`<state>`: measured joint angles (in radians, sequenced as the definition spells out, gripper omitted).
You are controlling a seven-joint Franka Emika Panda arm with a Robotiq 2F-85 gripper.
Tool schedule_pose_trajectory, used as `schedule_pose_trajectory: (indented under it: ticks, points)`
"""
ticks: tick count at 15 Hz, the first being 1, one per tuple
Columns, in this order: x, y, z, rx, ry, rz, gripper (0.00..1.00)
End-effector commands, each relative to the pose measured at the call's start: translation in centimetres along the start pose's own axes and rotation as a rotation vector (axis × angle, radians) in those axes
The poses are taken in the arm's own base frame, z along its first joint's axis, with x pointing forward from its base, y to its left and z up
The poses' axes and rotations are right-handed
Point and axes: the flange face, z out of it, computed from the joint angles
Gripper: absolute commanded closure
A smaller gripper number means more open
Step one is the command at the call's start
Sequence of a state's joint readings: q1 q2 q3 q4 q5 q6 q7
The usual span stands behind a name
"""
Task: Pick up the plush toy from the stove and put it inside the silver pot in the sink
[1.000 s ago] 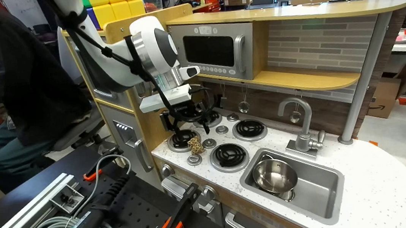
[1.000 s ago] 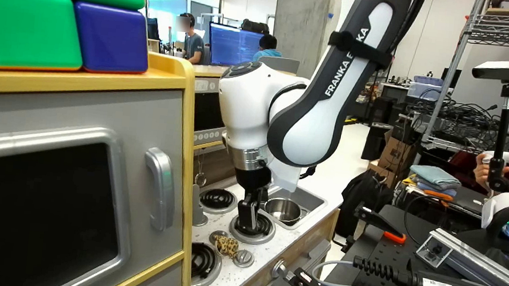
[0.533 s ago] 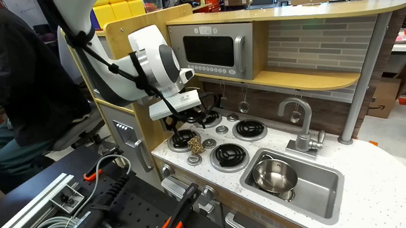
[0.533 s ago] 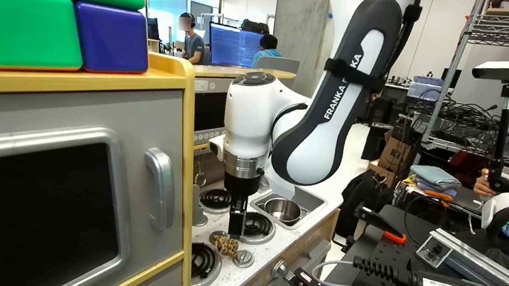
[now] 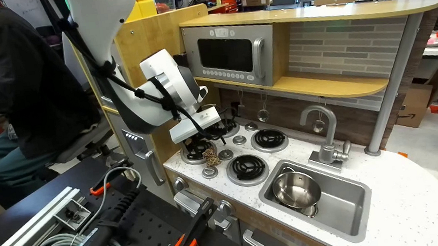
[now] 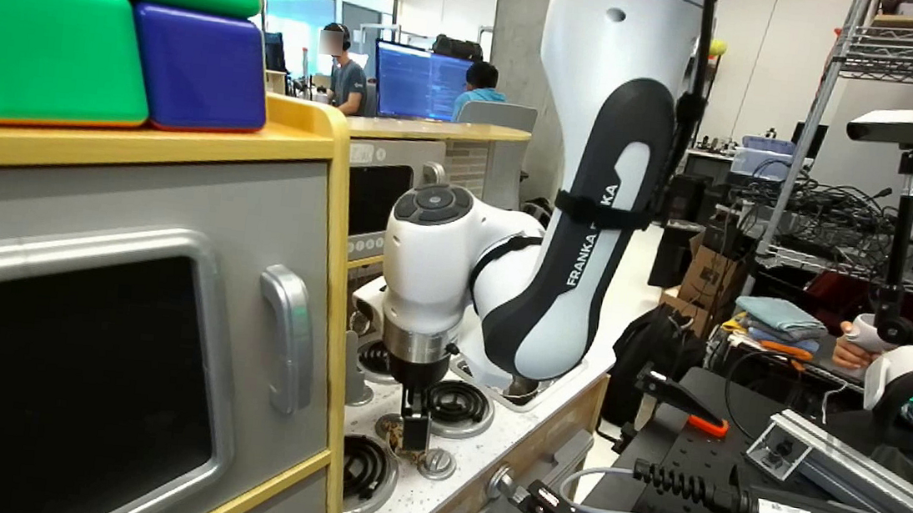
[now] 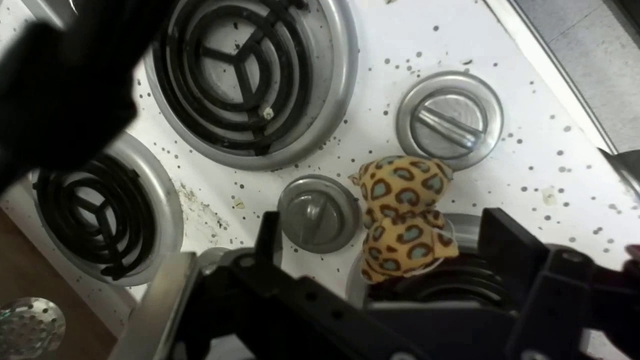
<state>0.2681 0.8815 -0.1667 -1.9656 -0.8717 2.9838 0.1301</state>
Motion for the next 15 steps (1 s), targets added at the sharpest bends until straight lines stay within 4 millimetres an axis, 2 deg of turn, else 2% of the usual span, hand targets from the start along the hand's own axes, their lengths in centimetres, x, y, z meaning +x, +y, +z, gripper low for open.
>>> schedule_pose_trajectory:
  ticks: [1,2,3,5,10,12,13,15]
  points:
    - [1.2,-0.5,2.4,-0.005,0.008,0.001,0.0]
    - [1.2,-0.6,3.0,-0.001,0.001,0.005,0.0]
    - [1.0,-0.5,3.4,0.003,-0.005,0.009,0.25]
    - [0.8,-0.1,4.2,0.004,-0.014,0.019,0.34]
    - [0.2,1.8,3.6,0.005,0.008,0.053,0.75]
    - [-0.3,2.5,2.9,0.004,0.009,0.076,0.9]
    - [-1.1,3.2,1.6,-0.011,0.018,0.092,0.98]
    - [-2.9,4.8,-1.1,-0.051,0.006,0.109,0.97]
